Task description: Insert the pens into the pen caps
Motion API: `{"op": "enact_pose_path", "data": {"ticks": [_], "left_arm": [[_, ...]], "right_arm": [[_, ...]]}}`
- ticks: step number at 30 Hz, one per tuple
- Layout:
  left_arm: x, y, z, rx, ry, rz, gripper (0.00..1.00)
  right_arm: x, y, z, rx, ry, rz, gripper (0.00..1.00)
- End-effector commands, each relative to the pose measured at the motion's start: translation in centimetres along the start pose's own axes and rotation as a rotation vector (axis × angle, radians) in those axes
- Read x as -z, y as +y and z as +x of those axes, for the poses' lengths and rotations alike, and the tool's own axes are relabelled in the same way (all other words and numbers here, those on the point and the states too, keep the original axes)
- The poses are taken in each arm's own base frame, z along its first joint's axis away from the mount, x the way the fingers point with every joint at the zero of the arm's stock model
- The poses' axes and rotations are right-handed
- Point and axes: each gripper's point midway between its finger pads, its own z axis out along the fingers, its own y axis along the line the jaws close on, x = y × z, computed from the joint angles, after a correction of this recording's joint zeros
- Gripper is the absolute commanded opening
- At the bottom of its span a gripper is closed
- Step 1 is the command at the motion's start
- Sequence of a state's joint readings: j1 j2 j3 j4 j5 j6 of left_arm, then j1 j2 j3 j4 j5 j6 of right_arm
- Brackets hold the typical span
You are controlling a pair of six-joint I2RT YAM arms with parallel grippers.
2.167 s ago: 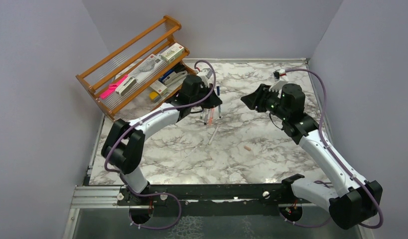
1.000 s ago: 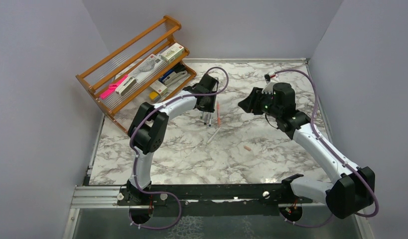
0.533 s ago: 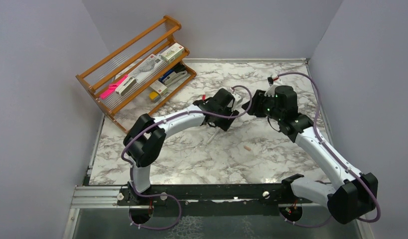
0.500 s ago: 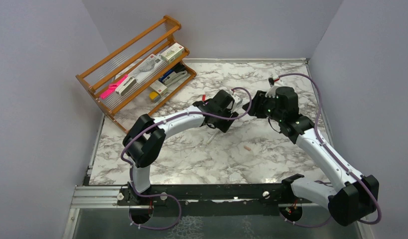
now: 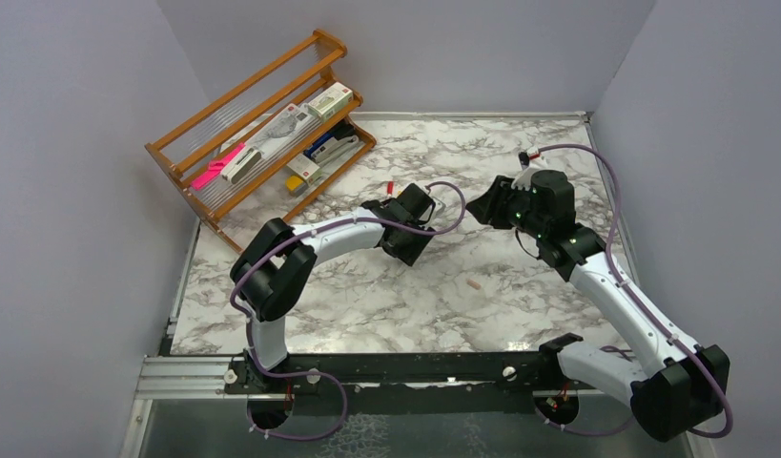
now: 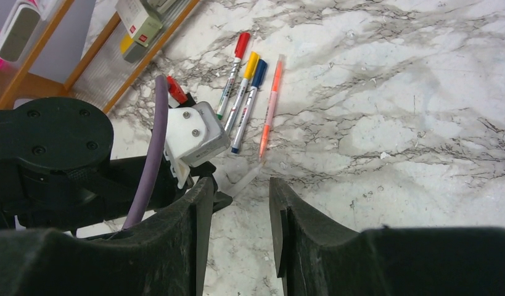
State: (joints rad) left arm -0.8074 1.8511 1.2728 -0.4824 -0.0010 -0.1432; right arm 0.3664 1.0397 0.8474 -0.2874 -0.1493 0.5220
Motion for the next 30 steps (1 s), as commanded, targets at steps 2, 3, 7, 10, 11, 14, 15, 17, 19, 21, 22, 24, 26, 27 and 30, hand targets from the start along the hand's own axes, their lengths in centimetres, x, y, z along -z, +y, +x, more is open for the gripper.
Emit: {"op": "enact_pose_path", "data": {"ticks": [2, 3, 7, 10, 11, 14, 15, 17, 19, 21, 22, 24, 26, 27, 30], "left_arm": [[0.4, -0.6, 0.4, 0.011, 0.009, 0.008, 0.49], [0.2, -0.7, 0.7, 0.011, 0.017, 0.011, 0.47], [-0.6, -1.0, 1.8, -0.003, 0.053, 0.007, 0.36], [-1.2, -1.0, 2.6, -0.016, 0.079, -0.012, 0.35], [-1.3, -1.1, 2.8, -0.014, 0.086, -0.014, 0.35], [-1.8, -1.2, 3.5, -0.009, 0.108, -0.010, 0.35], [-1.9, -1.2, 3.7, -0.008, 0.115, -0.011, 0.35], [-2.2, -1.3, 4.0, -0.006, 0.127, -0.008, 0.33], [-2.5, -1.5, 4.2, -0.004, 0.138, -0.001, 0.18], [-2.4, -1.7, 4.1, -0.003, 0.137, 0.005, 0.05], [-2.3, -1.7, 3.9, 0.000, 0.129, 0.004, 0.00], [-1.9, -1.7, 3.2, 0.004, 0.102, 0.005, 0.00], [-1.1, -2.0, 1.7, 0.013, 0.044, 0.016, 0.00], [-0.5, -2.3, 0.7, 0.019, 0.007, 0.028, 0.00], [1.6, -3.3, -2.5, 0.023, -0.095, 0.080, 0.00]], "right_arm": [[0.4, -0.1, -0.1, -0.008, -0.016, 0.005, 0.38], [0.4, -0.2, -0.1, -0.008, -0.016, 0.007, 0.38], [0.5, -0.2, 0.0, -0.005, -0.014, 0.008, 0.37], [0.4, -0.2, 0.1, -0.009, -0.009, 0.007, 0.37], [0.4, -0.2, 0.1, -0.008, -0.009, 0.006, 0.37], [0.4, -0.2, 0.1, -0.006, -0.009, 0.008, 0.37], [0.4, -0.2, 0.1, -0.006, -0.010, 0.008, 0.37], [0.4, -0.2, 0.1, -0.006, -0.008, 0.008, 0.37], [0.4, -0.3, 0.2, -0.005, -0.007, 0.010, 0.37], [0.4, -0.3, 0.1, -0.005, -0.008, 0.010, 0.37], [0.4, -0.3, 0.1, -0.005, -0.008, 0.010, 0.37], [0.4, -0.2, 0.1, -0.012, -0.008, 0.010, 0.37], [0.4, 0.2, -0.2, -0.026, -0.009, -0.004, 0.37], [0.5, 0.6, -0.4, -0.034, -0.008, -0.015, 0.37], [0.8, 1.7, -1.6, -0.062, -0.027, -0.048, 0.38]]}}
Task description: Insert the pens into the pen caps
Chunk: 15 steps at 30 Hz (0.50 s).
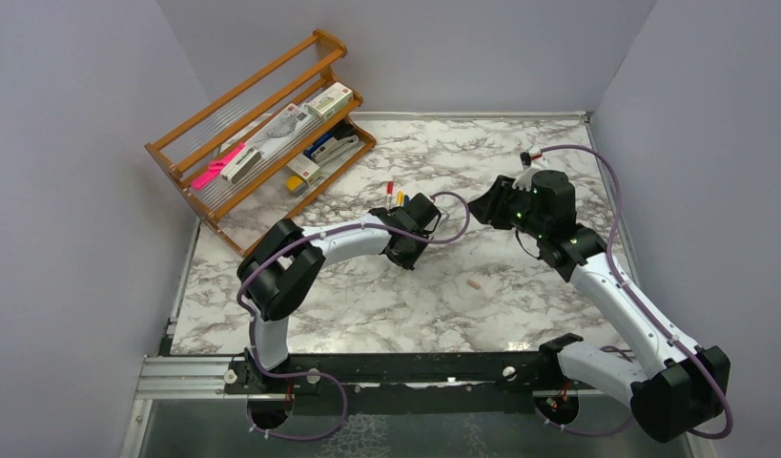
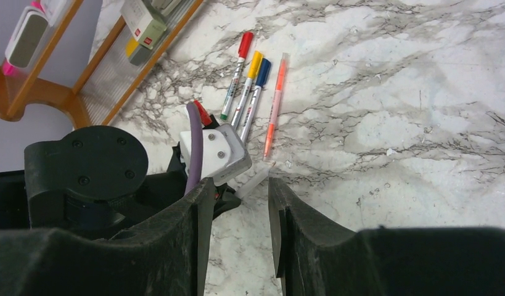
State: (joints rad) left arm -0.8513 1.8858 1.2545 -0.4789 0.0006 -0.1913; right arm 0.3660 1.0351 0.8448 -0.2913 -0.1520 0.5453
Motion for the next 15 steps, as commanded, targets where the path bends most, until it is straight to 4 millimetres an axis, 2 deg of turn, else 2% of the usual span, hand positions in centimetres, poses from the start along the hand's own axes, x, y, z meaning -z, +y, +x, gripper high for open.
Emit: {"op": "enact_pose_path", "data": {"ticks": [1, 7, 10, 12, 15], "left_arm": [[3.8, -1.9, -5.2, 0.011, -0.179, 0.082, 0.00], [7.5, -3.2, -10.1, -0.003, -0.330, 0.135, 0.00], [8.8, -3.8, -11.4, 0.005, -0.383, 0.161, 0.00], [8.9, -3.8, -11.6, 0.015, -0.393, 0.165, 0.00], [9.6, -4.6, -12.0, 0.015, -0.423, 0.211, 0.00]], "right_arm": [[0.7, 2.0, -2.1, -0.053, -0.036, -0.055, 0.38], [0.4, 2.4, -2.0, -0.219, 0.005, -0.107, 0.41], [0.5, 1.7, -2.1, -0.239, -0.002, -0.068, 0.42], [0.9, 1.9, -2.7, -0.224, -0.031, -0.076, 0.43], [0.8, 2.1, -3.1, -0.209, -0.039, -0.088, 0.50]]}}
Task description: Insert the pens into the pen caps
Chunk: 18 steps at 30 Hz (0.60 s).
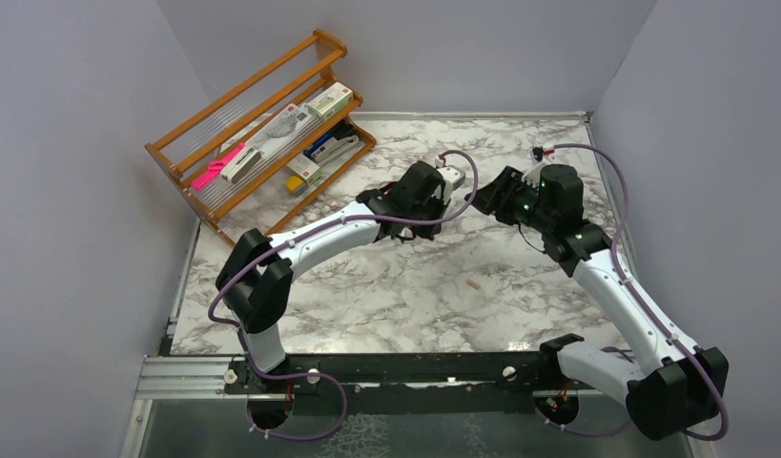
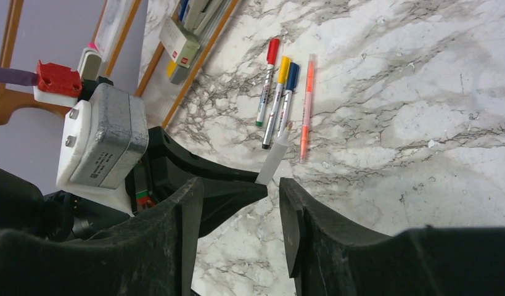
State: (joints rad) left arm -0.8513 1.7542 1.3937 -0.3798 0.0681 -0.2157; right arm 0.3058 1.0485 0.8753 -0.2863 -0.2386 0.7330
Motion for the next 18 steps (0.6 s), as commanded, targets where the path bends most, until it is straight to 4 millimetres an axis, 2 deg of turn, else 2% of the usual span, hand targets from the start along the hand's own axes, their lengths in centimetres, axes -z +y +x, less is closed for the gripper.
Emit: {"op": "enact_pose_path", "data": {"ticks": [1, 3, 7, 14, 16, 18], "left_arm": [[1.3, -2.4, -2.5, 0.014, -0.094, 0.114, 0.00], [1.4, -3.4, -3.4, 0.021, -0.134, 0.160, 0.00], [2.4, -5.0, -5.5, 0.003, -0.178, 0.219, 0.00], [3.3, -6.0, -7.2, 0.005, -0.217, 0.250, 0.00], [4.7, -6.4, -8.5, 0.009, -0.261, 0.261, 0.00], [5.1, -6.6, -9.0, 0.007, -0.277, 0.265, 0.00]], "right_arm": [[0.2, 1.3, -0.9, -0.007, -0.013, -0.042, 0.51], [0.0, 1.3, -0.7, -0.010, -0.001, -0.049, 0.54], [-0.4, 1.4, -1.4, 0.009, -0.013, -0.037, 0.57], [-1.2, 0.7, -1.4, 0.014, -0.009, -0.012, 0.54], [-1.2, 0.3, -1.4, 0.015, -0.009, 0.006, 0.52], [-1.3, 0.1, -1.3, 0.015, -0.008, 0.020, 0.51]]}}
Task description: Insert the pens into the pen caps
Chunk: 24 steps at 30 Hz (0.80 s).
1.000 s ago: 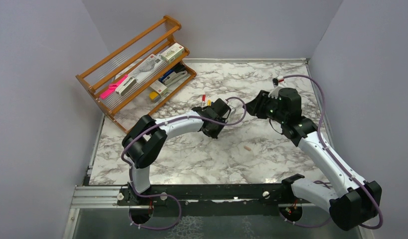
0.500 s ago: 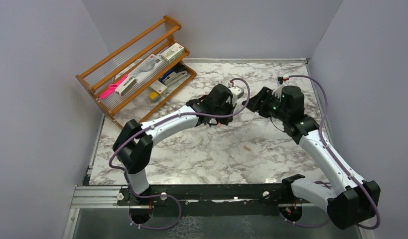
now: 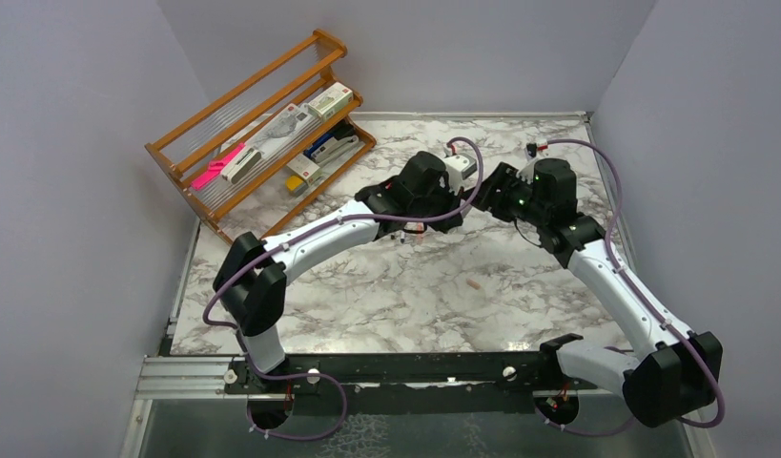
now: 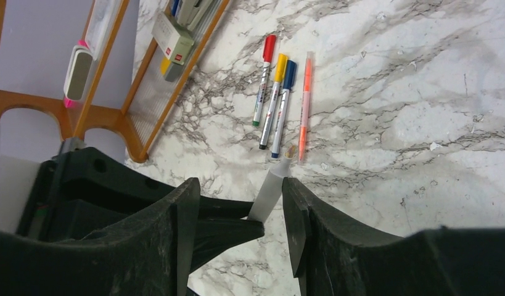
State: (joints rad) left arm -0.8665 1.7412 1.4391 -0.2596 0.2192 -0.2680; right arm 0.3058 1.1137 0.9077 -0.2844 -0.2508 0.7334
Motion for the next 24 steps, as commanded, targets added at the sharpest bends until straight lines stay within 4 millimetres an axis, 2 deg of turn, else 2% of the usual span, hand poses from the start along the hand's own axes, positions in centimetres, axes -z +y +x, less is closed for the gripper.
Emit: {"op": "enact_pose_path", "data": {"ticks": [1, 10, 19, 24], "left_arm": [[2.9, -2.8, -5.1, -0.021, -0.141, 0.073, 0.00], [3.4, -3.7, -5.8, -0.044, -0.159, 0.107, 0.00], [2.3, -1.7, -4.3, 0.008, -0.128, 0.018, 0.00], [2.4, -1.1, -4.7, 0.021, -0.145, -0.022, 0.00]], "right_arm": [[-0.1, 0.1, -1.3, 0.024, -0.038, 0.014, 0.51], [-0.7, 0.2, -0.8, 0.020, -0.016, -0.009, 0.50], [0.5, 1.0, -1.8, 0.022, -0.049, -0.008, 0.51], [1.4, 0.1, -1.9, -0.006, -0.054, 0.061, 0.56]]}}
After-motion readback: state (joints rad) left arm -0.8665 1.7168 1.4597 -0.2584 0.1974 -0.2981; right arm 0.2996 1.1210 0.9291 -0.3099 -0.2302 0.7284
